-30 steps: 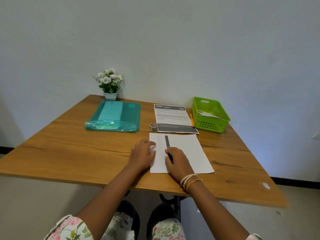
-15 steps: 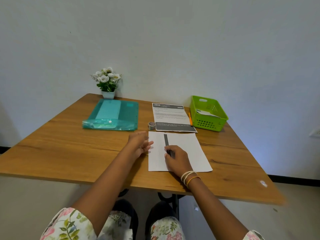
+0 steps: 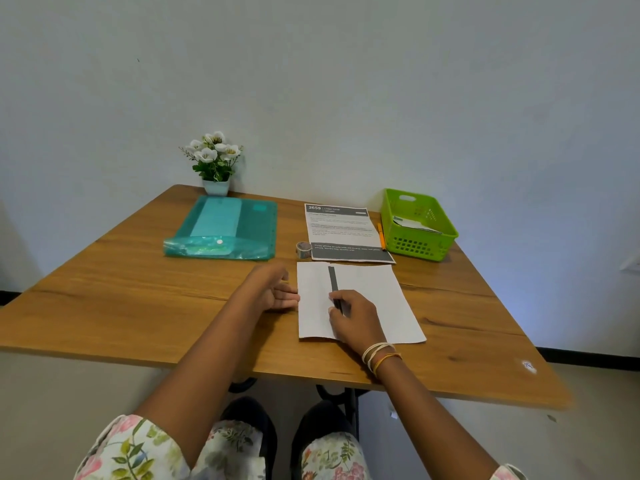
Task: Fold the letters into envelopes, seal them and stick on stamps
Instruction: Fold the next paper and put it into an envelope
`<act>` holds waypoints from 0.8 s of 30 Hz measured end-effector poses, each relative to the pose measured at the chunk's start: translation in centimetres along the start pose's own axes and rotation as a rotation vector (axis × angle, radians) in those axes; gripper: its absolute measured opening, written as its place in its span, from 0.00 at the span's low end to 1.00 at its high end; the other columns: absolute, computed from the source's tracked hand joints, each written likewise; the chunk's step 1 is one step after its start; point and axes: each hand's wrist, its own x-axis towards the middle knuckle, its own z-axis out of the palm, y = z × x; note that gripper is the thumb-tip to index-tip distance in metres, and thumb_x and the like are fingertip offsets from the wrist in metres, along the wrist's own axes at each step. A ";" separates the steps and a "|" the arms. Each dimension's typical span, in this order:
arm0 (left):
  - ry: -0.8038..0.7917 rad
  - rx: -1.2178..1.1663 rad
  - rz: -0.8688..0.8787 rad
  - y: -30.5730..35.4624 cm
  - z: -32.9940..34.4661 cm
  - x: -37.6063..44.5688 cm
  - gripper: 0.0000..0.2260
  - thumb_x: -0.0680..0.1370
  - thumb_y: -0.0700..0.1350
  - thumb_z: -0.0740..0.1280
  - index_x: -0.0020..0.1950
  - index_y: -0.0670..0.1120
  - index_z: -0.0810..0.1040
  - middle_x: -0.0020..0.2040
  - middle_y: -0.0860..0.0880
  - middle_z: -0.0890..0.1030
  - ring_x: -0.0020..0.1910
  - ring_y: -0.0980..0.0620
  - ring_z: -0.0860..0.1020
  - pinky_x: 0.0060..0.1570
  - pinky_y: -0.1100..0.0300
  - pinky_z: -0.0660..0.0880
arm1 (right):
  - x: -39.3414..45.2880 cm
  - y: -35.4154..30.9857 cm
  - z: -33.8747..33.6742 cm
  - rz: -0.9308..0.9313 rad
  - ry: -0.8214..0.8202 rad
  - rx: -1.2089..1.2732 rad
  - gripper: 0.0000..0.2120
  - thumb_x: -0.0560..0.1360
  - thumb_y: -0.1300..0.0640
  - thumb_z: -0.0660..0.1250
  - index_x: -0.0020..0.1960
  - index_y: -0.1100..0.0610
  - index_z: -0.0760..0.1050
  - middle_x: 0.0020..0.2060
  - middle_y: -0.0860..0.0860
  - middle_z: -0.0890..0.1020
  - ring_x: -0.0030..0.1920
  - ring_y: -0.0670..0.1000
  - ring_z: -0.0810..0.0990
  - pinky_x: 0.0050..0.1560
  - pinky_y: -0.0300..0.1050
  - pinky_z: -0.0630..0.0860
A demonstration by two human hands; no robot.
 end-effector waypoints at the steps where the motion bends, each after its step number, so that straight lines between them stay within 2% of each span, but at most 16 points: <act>1: -0.014 -0.048 -0.016 -0.1 -0.1 0.1 0.12 0.81 0.37 0.56 0.64 0.37 0.69 0.56 0.36 0.79 0.54 0.40 0.80 0.50 0.49 0.78 | 0.0 0.0 0.0 0.003 0.001 0.003 0.15 0.76 0.58 0.67 0.62 0.55 0.76 0.59 0.50 0.79 0.58 0.47 0.77 0.58 0.36 0.71; 3: -0.034 -0.130 -0.045 -0.4 -0.3 0.3 0.11 0.81 0.36 0.56 0.61 0.36 0.71 0.52 0.36 0.80 0.52 0.41 0.81 0.51 0.51 0.79 | -0.1 -0.1 -0.2 0.010 0.004 0.018 0.15 0.76 0.58 0.66 0.63 0.55 0.76 0.60 0.51 0.79 0.59 0.49 0.77 0.59 0.38 0.72; 6: -0.071 -0.172 -0.070 -0.7 -0.4 0.4 0.08 0.81 0.38 0.58 0.57 0.37 0.73 0.48 0.38 0.81 0.42 0.45 0.81 0.44 0.56 0.79 | -0.2 -0.2 -0.3 0.021 0.000 0.054 0.14 0.77 0.58 0.65 0.63 0.56 0.76 0.61 0.51 0.79 0.60 0.50 0.77 0.61 0.45 0.76; 8: -0.124 -0.184 -0.033 -1.1 0.0 0.2 0.08 0.82 0.39 0.58 0.57 0.39 0.74 0.47 0.41 0.81 0.40 0.48 0.80 0.42 0.59 0.77 | -0.2 -0.3 -0.4 0.017 -0.009 0.055 0.14 0.78 0.56 0.63 0.63 0.56 0.76 0.61 0.52 0.78 0.60 0.50 0.76 0.62 0.45 0.75; 12: -0.200 -0.182 0.179 -2.5 1.3 0.2 0.07 0.81 0.40 0.62 0.56 0.43 0.77 0.46 0.44 0.82 0.43 0.49 0.80 0.47 0.55 0.79 | 0.0 -0.9 -0.6 0.032 -0.074 0.088 0.17 0.80 0.49 0.59 0.65 0.54 0.74 0.62 0.51 0.77 0.59 0.49 0.75 0.58 0.41 0.75; 14: -0.221 -0.137 0.323 -3.3 1.8 0.5 0.09 0.80 0.42 0.64 0.58 0.43 0.78 0.48 0.43 0.83 0.43 0.48 0.81 0.43 0.55 0.80 | 0.2 -1.7 -0.6 0.067 -0.145 0.224 0.20 0.79 0.43 0.55 0.63 0.52 0.75 0.59 0.50 0.79 0.57 0.48 0.77 0.54 0.36 0.74; 17: -0.186 0.060 0.518 -4.3 2.7 1.4 0.14 0.77 0.44 0.69 0.61 0.44 0.77 0.55 0.44 0.81 0.46 0.50 0.82 0.37 0.60 0.80 | 1.1 -2.9 -1.0 0.171 -0.193 0.388 0.25 0.75 0.36 0.54 0.60 0.52 0.76 0.55 0.51 0.80 0.55 0.51 0.78 0.56 0.43 0.74; 18: -0.150 0.147 0.577 -4.6 2.9 1.6 0.14 0.76 0.44 0.71 0.61 0.45 0.78 0.57 0.46 0.80 0.48 0.52 0.80 0.36 0.62 0.79 | 1.4 -3.2 -1.3 0.212 -0.208 0.381 0.24 0.76 0.38 0.57 0.60 0.54 0.76 0.55 0.52 0.80 0.54 0.52 0.78 0.54 0.44 0.73; 21: -0.031 0.326 0.670 -5.5 3.6 2.4 0.18 0.73 0.45 0.73 0.62 0.47 0.78 0.58 0.48 0.79 0.53 0.51 0.78 0.40 0.64 0.77 | 2.4 -3.4 -2.5 0.311 -0.210 0.289 0.11 0.78 0.57 0.62 0.58 0.60 0.75 0.51 0.54 0.78 0.46 0.51 0.76 0.41 0.40 0.71; 24: 0.089 0.381 0.686 -6.0 4.0 2.5 0.17 0.75 0.43 0.71 0.63 0.46 0.77 0.58 0.49 0.79 0.52 0.53 0.77 0.43 0.66 0.75 | 3.0 -2.9 -3.0 0.384 -0.150 0.255 0.14 0.77 0.64 0.59 0.61 0.62 0.75 0.53 0.58 0.78 0.46 0.54 0.76 0.45 0.43 0.73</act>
